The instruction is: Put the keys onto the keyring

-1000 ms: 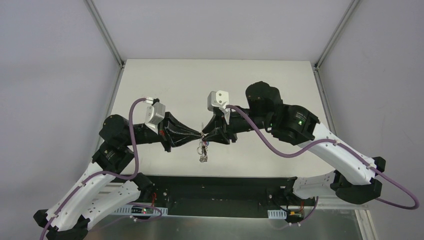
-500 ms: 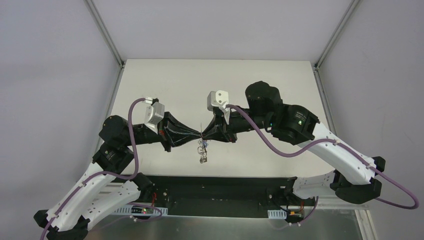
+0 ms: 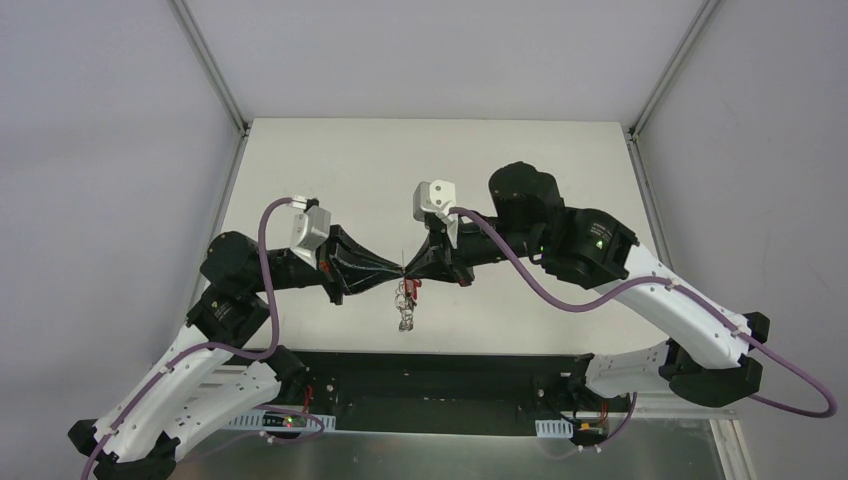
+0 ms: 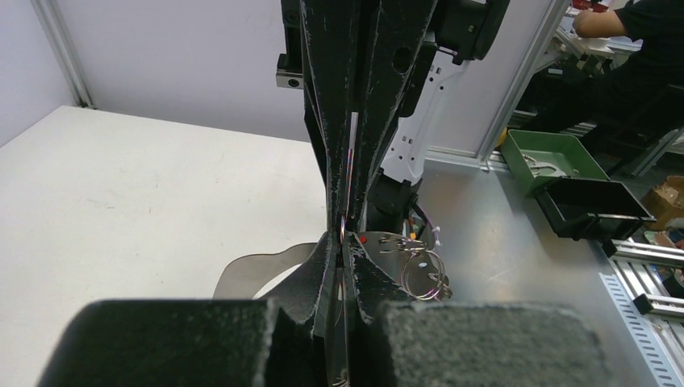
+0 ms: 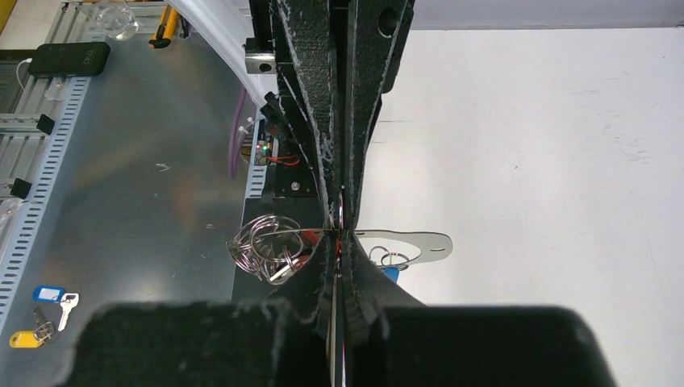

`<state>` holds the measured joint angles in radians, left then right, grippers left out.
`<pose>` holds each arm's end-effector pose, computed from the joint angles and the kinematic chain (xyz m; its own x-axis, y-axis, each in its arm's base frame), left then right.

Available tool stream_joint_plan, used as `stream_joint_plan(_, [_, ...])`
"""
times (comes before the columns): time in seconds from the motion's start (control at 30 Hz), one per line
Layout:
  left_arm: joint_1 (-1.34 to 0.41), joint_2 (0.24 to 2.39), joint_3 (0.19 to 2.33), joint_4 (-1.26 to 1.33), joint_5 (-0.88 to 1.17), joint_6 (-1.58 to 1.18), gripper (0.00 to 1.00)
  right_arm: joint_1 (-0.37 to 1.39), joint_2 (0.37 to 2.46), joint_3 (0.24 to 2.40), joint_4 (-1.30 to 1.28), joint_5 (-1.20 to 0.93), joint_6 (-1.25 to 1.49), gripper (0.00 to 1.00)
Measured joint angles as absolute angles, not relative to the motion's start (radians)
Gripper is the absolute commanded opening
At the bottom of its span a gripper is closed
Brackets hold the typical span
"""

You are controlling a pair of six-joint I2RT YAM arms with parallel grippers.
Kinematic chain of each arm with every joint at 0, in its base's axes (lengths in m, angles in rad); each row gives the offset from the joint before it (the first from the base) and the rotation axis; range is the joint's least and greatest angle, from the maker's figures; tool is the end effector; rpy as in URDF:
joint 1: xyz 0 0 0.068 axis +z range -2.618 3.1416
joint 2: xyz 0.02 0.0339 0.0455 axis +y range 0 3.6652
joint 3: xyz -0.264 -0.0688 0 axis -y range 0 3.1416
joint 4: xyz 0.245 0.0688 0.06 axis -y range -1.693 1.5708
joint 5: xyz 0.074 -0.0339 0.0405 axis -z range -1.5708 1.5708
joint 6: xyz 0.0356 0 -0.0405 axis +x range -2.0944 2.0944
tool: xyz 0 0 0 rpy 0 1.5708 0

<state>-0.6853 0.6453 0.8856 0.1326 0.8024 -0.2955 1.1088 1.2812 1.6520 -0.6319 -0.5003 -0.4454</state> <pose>0.0804 -0.0988 0.4248 -0.0092 -0.2539 -0.9672 0.9989 0.0422 -0.0206 0.0974 0.2340 0.4840 0.3235 -0.1983 -0.9252 -0.9448 -0.1210 -0.3045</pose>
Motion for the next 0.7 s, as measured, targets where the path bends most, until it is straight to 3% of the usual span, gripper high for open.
stream_joint_plan(0.17, [-0.685,0.645,0.908,0.062,0.806,-0.269,0.27,1.111,1.304,1.687,-0.676,-0.482,-0.442,0.0])
stream_joint_plan(0.23, [-0.685,0.652,0.95,-0.014,0.817,-0.256,0.31,1.112,1.326,1.717,-0.704,-0.478,-0.436,0.0])
stream_joint_plan(0.47, [-0.685,0.702,1.109,-0.21,0.852,-0.243,0.33,1.113,1.426,1.885,-0.871,-0.498,-0.426,0.0])
stream_joint_plan(0.7, [-0.685,0.727,1.122,-0.291,0.863,-0.245,0.33,1.113,1.514,1.998,-1.025,-0.53,-0.415,0.0])
